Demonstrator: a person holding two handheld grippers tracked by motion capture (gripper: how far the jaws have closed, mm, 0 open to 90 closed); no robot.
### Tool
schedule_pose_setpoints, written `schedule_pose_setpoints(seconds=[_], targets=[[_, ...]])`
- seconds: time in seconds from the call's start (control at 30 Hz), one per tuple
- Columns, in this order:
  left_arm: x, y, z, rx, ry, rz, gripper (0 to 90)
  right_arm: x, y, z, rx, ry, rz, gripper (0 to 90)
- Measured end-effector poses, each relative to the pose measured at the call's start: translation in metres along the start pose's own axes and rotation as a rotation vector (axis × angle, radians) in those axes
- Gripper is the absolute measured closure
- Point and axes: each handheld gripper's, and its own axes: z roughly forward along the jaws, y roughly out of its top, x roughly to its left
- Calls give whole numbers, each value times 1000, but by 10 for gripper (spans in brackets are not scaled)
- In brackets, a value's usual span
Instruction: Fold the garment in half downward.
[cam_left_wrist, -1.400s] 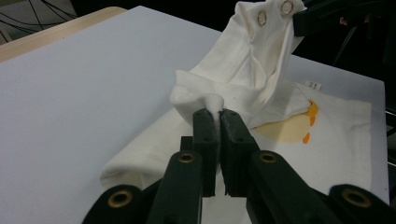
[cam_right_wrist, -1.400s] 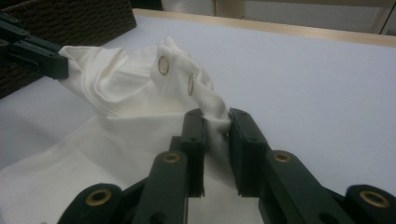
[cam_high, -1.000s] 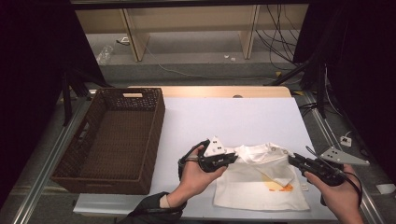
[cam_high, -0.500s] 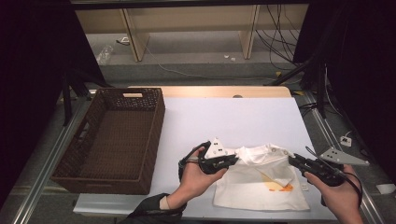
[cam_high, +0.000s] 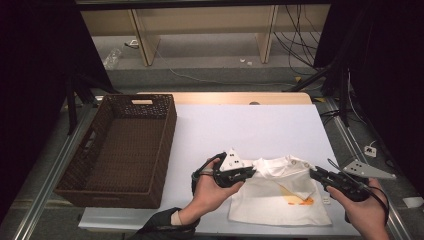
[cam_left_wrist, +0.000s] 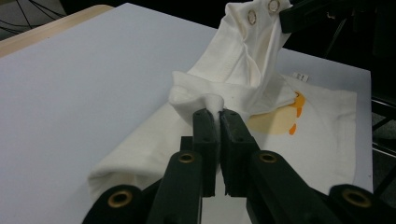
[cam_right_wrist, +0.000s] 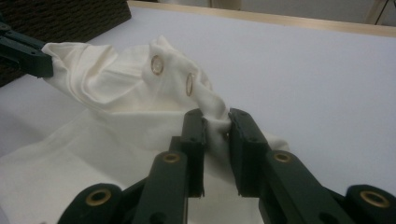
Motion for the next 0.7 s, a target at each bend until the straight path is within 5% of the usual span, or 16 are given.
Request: schedule_pose_setpoints(seconds=[0.7], targets=[[-6, -3, -2, 12, -13, 10, 852, 1, 0, -1, 17, -2, -5, 770]])
